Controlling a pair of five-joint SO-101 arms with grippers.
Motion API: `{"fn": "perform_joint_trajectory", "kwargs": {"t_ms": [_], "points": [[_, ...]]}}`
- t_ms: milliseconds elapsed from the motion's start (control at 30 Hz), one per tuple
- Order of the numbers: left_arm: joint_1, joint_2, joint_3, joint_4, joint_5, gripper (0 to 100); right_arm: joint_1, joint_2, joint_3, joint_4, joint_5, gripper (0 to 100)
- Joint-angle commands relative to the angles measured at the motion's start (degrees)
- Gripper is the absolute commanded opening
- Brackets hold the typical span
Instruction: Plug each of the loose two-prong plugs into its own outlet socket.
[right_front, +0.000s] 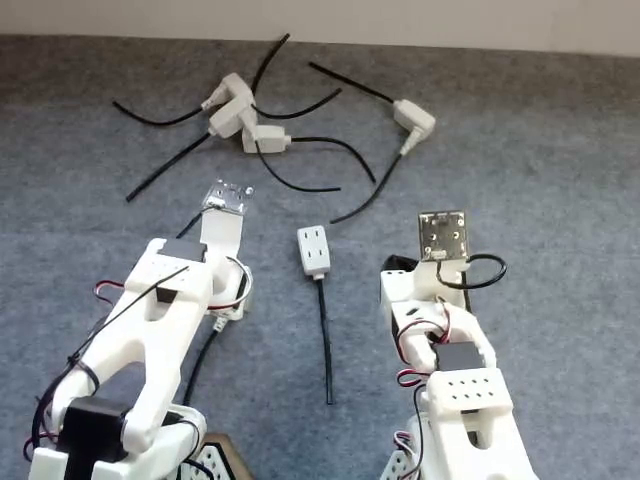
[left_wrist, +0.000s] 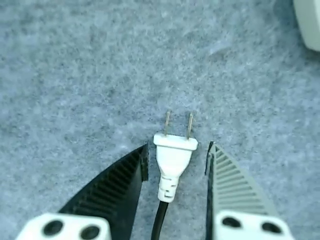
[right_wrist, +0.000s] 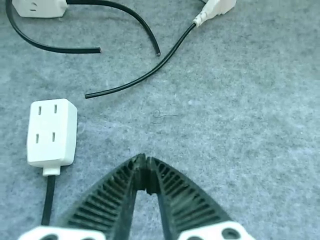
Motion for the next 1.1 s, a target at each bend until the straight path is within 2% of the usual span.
{"fn": "perform_joint_trajectory", "kwargs": {"t_ms": [0, 267, 567, 700, 967, 1067], "points": [[0.57, -0.22, -1.45, 1.58, 0.26, 20, -0.40, -0.75, -0.31, -1.19, -0.44, 0.9], [0.66, 5.41, -2.51, 2.37, 0.18, 20, -0.40, -0.75, -0.31, -1.19, -0.53, 0.9], [0.84, 17.36, -13.32, 7.65, 0.09, 19, -0.40, -0.84, -0.31, -1.19, -0.53, 0.9], [0.57, 14.99, -13.41, 7.21, 0.00, 19, -0.40, -0.84, -0.31, -1.19, -0.44, 0.9], [0.92, 1.63, -9.27, 5.89, 0.00, 20, -0.40, -0.84, -0.31, -1.19, -0.44, 0.9], [0.92, 1.89, -7.52, 4.66, 0.00, 20, -0.40, -0.66, -0.31, -1.19, -0.44, 0.9]]}}
